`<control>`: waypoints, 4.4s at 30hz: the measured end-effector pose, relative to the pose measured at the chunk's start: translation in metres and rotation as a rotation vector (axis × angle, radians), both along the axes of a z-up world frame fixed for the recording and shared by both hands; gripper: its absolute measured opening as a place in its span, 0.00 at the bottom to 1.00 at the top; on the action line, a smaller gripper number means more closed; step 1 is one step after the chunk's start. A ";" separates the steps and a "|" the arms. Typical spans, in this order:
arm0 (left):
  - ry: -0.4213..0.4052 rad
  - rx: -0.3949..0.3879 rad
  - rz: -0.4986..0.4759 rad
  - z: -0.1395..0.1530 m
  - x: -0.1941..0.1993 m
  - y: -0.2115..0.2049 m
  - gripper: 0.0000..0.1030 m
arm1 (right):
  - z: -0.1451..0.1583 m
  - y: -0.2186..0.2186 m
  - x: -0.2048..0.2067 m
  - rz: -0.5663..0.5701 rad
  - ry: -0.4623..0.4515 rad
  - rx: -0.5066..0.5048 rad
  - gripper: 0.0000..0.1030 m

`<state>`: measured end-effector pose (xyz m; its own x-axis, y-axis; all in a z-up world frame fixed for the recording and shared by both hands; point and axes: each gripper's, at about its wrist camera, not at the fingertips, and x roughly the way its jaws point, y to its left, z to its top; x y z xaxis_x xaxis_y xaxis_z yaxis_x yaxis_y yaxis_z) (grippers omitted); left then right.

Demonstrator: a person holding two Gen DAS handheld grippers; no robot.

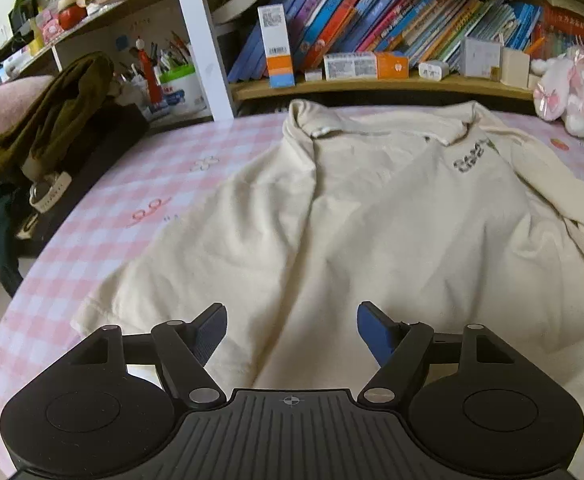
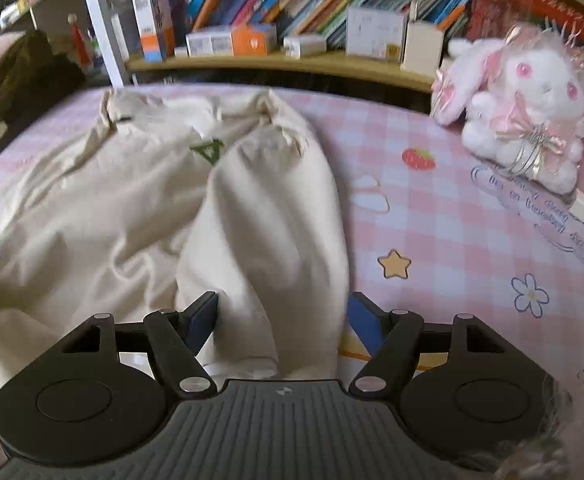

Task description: Fold clothes

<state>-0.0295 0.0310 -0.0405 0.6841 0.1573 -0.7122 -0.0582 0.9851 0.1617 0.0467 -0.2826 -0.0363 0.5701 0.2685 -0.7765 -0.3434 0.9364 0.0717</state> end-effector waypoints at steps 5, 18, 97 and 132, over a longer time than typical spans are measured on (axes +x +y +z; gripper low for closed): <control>0.050 0.013 0.014 -0.012 0.000 -0.008 0.72 | -0.011 -0.003 0.005 0.037 0.067 0.042 0.31; 0.067 -0.010 0.025 -0.010 0.002 -0.004 0.72 | 0.001 -0.032 -0.002 -0.040 0.047 0.130 0.38; -0.056 0.060 -0.413 0.003 0.005 0.062 0.71 | 0.030 0.062 -0.099 -0.232 -0.074 -0.107 0.66; -0.107 0.095 -0.147 0.041 0.197 0.220 0.28 | 0.006 0.102 -0.129 -0.317 0.072 -0.262 0.56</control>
<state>0.1679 0.2506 0.0004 0.7759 0.1136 -0.6205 0.0628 0.9648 0.2552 -0.0822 -0.1807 -0.0304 0.5347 -0.1239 -0.8359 -0.0379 0.9847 -0.1701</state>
